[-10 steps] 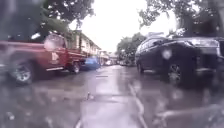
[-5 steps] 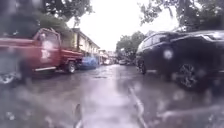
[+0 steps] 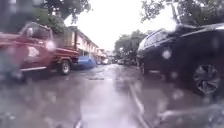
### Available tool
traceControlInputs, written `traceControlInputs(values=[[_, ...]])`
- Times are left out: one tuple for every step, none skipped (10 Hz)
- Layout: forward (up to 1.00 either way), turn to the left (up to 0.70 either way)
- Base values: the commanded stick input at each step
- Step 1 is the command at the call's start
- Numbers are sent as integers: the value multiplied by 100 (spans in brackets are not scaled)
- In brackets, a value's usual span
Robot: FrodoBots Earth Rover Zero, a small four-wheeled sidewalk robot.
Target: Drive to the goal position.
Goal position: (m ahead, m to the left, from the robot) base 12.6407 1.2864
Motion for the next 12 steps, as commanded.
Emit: traceControlInputs(values=[[100,0],[100,0],[100,0],[100,0],[100,0],[100,0],[100,0],[100,0],[100,0],[100,0],[100,0],[100,0]])
